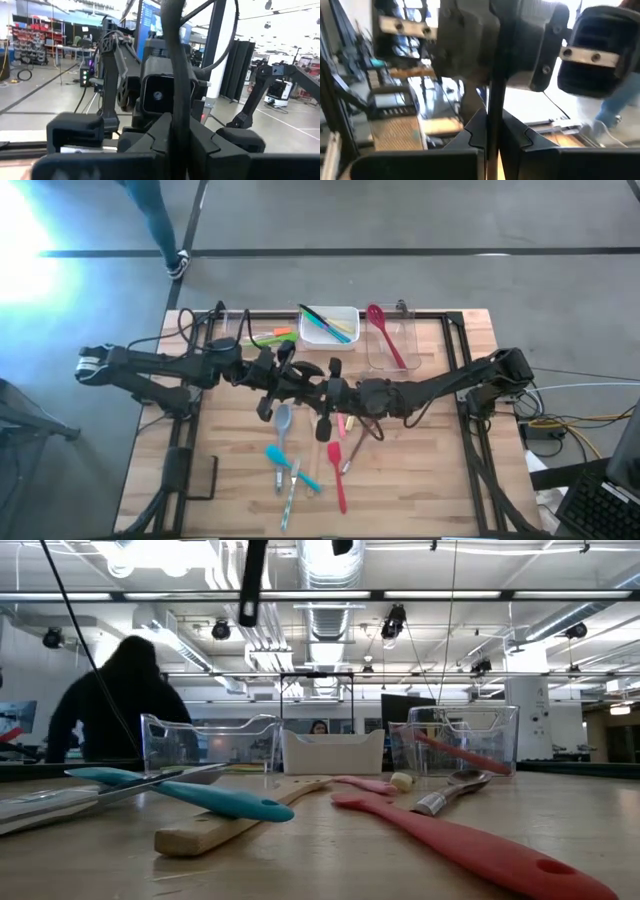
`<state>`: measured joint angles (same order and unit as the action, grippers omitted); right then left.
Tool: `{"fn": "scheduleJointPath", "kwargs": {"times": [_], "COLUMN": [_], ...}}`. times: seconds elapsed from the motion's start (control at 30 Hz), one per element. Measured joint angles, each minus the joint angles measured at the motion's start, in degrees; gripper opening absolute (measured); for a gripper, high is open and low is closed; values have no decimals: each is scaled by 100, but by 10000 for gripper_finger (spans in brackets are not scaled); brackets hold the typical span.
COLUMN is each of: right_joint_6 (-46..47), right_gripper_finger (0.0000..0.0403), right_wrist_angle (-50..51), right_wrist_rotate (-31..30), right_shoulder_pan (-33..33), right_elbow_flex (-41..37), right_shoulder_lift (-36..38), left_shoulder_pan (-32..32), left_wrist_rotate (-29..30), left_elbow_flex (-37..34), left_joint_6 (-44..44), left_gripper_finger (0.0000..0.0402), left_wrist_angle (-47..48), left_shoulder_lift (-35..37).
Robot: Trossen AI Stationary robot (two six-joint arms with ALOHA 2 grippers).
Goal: Pick & Place Kitchen Items
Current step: Put the black ladle into the right transparent bin
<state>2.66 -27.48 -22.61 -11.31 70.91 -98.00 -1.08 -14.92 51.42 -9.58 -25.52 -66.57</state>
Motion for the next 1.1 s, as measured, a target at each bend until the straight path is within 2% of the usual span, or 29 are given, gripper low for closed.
{"fn": "scheduleJointPath", "kwargs": {"times": [0.13, 0.23, 0.37, 0.43, 0.53, 0.63, 0.7, 0.9, 1.1], "right_joint_6": [0, 45, 542, 970, 1565, 1752, 1716, 1668, 1390], "right_gripper_finger": [13, 12, 11, 11, 11, 11, 11, 11, 12], "right_wrist_angle": [954, 1881, 3290, 4175, 5108, 5495, 5655, 6317, 6437], "right_wrist_rotate": [-492, -954, -2059, -2327, -2284, -2214, -1889, -550, -18], "right_shoulder_pan": [-57, -142, -193, -141, 87, 541, 952, 2405, 3385], "right_elbow_flex": [0, -2, 1, 0, 0, 1, 2, 2, -39], "right_shoulder_lift": [345, 739, 1319, 1647, 2104, 2457, 2592, 2577, 2319], "left_shoulder_pan": [9, 7, -26, -17, -5, -13, -11, -9, -9], "left_wrist_rotate": [89, 372, 800, 979, 1104, 1104, 1120, 1148, 1198], "left_elbow_flex": [41, 137, 234, 234, 234, 234, 228, 201, 195], "left_joint_6": [-17, -34, 197, 216, 222, 258, 359, 364, 362], "left_gripper_finger": [74, 99, 142, 167, 203, 229, 239, 240, 238], "left_wrist_angle": [183, 583, 1387, 1577, 1602, 1664, 1676, 1891, 2069], "left_shoulder_lift": [73, 201, 363, 410, 503, 523, 506, 507, 507]}}
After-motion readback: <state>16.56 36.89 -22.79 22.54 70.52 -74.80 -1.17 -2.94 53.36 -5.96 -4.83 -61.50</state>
